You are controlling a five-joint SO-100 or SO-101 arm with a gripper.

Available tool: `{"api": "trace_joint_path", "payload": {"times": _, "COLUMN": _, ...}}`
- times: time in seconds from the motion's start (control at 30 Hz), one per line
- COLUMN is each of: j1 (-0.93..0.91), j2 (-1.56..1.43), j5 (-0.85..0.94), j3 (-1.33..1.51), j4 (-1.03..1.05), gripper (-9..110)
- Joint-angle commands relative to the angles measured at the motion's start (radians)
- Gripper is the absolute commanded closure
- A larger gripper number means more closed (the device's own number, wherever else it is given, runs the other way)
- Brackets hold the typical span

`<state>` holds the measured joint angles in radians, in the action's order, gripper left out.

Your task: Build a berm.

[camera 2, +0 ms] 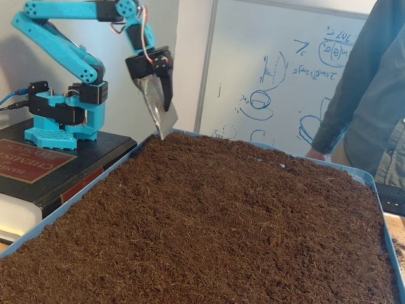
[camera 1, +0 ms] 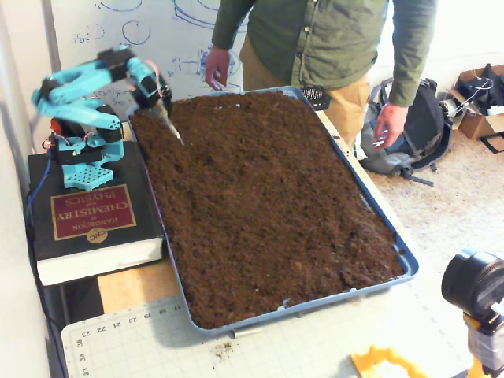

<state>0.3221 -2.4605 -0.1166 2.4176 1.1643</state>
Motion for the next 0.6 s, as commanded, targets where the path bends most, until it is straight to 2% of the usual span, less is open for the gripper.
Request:
{"api": "trace_joint_path", "payload": {"times": 0.0, "j1": 0.072, "j2": 0.144, "j5": -0.12, "j3": -0.186, "j4": 0.048, "gripper": 101}}
{"api": "trace_joint_path", "payload": {"times": 0.2, "j1": 0.156, "j2": 0.433, "j5": -0.305, "j3": -0.364, "j4": 0.184, "gripper": 101}}
{"api": "trace_joint_path", "payload": {"times": 0.37, "j1": 0.212, "j2": 0.649, "j5": -0.433, "j3": -0.492, "j4": 0.192, "gripper": 101}}
{"api": "trace_joint_path", "payload": {"times": 0.57, "j1": 0.245, "j2": 0.833, "j5": -0.482, "j3": -0.552, "j4": 0.192, "gripper": 101}}
